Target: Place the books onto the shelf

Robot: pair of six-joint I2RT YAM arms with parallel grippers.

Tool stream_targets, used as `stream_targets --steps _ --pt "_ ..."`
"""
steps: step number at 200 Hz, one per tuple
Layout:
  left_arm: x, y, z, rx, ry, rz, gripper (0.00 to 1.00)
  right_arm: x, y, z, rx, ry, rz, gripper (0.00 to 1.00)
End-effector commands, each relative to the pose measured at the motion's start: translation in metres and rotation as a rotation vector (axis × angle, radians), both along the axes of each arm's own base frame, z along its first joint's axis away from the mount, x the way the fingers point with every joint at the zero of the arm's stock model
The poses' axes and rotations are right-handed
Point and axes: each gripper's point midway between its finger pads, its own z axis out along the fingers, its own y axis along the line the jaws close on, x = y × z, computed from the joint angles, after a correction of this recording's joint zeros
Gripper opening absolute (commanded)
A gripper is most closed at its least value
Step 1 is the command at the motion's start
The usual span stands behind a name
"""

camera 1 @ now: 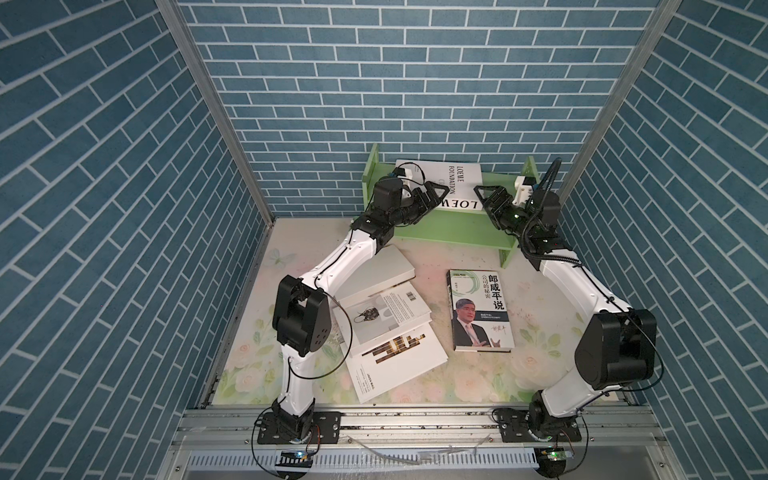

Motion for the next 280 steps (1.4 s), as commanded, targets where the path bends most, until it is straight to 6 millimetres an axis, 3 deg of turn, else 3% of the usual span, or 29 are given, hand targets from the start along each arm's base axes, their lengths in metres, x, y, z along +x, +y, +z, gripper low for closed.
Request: stream_targets --steps 1,72,127,235,280 --pt "0.006 0.005 0.012 0.0 -0.047 0.012 1.0 -0.006 0.0 0.018 -0.026 -0.062 0.005 0.93" --pt "0.008 0.018 0.003 0.024 -0.046 0.048 0.99 -0.004 0.0 0.016 -0.027 -0.058 0.002 0.93" --pt "0.002 0.025 0.009 0.035 -0.065 0.053 1.0 -0.001 0.0 0.014 -0.028 -0.054 -0.004 0.93" --pt "-0.002 0.028 0.011 0.025 -0.072 0.055 1.0 -0.004 0.001 0.027 -0.039 -0.083 0.009 0.93" --pt "-0.02 0.036 0.024 0.018 -0.109 0.046 1.0 -0.008 0.003 0.028 -0.129 -0.096 0.036 0.93"
